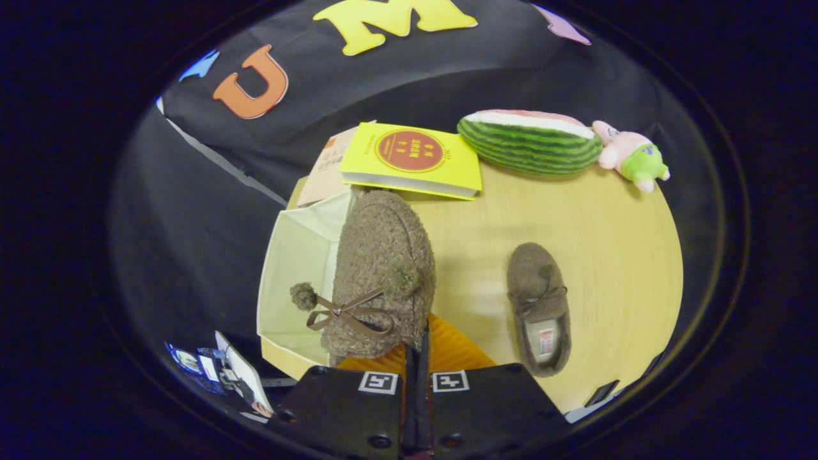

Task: Open the storage box then place both shoes into the box .Put the left shoe in first, then the right shoe, with the right side of both shoes facing outward in a uniform manner.

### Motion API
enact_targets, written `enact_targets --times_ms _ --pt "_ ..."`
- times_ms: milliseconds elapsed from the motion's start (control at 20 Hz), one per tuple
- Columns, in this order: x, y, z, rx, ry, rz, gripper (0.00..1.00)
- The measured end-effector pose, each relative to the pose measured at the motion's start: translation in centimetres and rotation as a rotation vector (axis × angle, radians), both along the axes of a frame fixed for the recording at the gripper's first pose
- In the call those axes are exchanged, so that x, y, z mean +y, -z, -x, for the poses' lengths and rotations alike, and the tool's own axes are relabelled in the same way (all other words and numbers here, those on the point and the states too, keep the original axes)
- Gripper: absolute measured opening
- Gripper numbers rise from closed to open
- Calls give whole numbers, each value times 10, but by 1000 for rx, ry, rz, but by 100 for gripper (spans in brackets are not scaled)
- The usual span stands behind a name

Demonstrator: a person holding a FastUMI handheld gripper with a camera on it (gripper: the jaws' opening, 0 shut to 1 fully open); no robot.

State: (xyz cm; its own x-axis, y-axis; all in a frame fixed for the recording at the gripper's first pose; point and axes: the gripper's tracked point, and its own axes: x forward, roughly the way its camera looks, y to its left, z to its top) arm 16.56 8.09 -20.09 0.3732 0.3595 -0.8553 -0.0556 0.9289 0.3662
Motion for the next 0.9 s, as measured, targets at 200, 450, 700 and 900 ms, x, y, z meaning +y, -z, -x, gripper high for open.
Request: enact_targets --times_ms 200,450,700,900 --pt "48 -17 -9 -20 7 -21 6" --pt "110 -14 -22 -44 25 -23 6" --pt "163 2 -40 -108 70 -26 6" --pt "195 27 -45 -132 75 -17 6"
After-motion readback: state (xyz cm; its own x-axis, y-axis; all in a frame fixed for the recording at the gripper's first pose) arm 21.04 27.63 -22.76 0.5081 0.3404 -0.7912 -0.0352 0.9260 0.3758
